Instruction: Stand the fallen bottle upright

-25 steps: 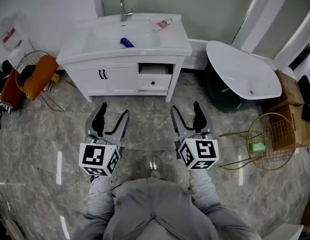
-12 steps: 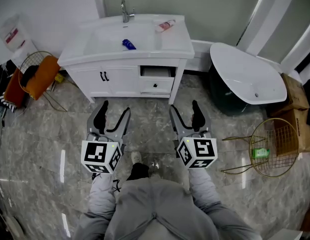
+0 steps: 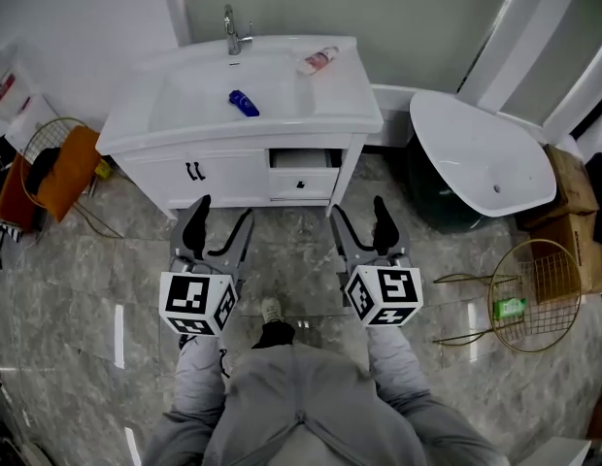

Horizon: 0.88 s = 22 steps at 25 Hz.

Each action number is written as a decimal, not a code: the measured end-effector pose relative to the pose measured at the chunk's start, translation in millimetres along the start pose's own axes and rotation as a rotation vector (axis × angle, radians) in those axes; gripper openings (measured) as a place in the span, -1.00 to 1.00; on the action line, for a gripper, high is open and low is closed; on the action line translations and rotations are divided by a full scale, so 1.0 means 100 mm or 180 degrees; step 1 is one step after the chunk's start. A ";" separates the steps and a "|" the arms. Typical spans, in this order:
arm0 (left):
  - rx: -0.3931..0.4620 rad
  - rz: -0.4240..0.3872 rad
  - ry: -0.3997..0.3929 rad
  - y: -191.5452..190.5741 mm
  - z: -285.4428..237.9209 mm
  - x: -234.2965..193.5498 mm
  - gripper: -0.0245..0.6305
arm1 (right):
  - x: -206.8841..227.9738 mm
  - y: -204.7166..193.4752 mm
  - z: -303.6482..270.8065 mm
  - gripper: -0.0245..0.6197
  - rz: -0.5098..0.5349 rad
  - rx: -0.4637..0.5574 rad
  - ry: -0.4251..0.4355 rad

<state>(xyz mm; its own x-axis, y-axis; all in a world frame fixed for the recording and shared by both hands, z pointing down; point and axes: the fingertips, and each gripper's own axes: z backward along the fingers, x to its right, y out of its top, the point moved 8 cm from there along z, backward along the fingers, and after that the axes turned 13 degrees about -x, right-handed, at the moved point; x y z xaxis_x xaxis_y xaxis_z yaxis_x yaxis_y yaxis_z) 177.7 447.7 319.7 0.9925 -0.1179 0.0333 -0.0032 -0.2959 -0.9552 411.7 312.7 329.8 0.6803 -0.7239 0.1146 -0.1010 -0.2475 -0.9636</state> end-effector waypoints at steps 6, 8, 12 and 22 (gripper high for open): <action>-0.0020 -0.0046 -0.0130 0.17 -0.56 -0.61 0.11 | -0.10 0.20 -0.72 0.08 -0.0026 -0.0024 -0.0142; -0.0018 -0.0053 -0.0165 0.24 -0.71 -0.79 0.11 | -0.14 0.27 -0.92 0.08 -0.0038 -0.0034 -0.0181; -0.0022 -0.0083 -0.0219 0.31 -0.98 -1.11 0.11 | -0.21 0.38 -1.24 0.08 -0.0041 -0.0023 -0.0269; -0.0048 -0.0024 -0.0278 0.32 -1.42 -1.49 0.11 | -0.18 0.51 -1.80 0.08 -0.0009 -0.0092 -0.0366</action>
<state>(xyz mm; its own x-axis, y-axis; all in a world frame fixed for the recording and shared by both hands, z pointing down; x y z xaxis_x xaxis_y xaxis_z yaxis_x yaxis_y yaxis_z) 12.1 321.0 325.8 0.9994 -0.0327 0.0141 0.0033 -0.3108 -0.9505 263.5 197.0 321.6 0.7592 -0.6450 0.0872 -0.1189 -0.2691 -0.9558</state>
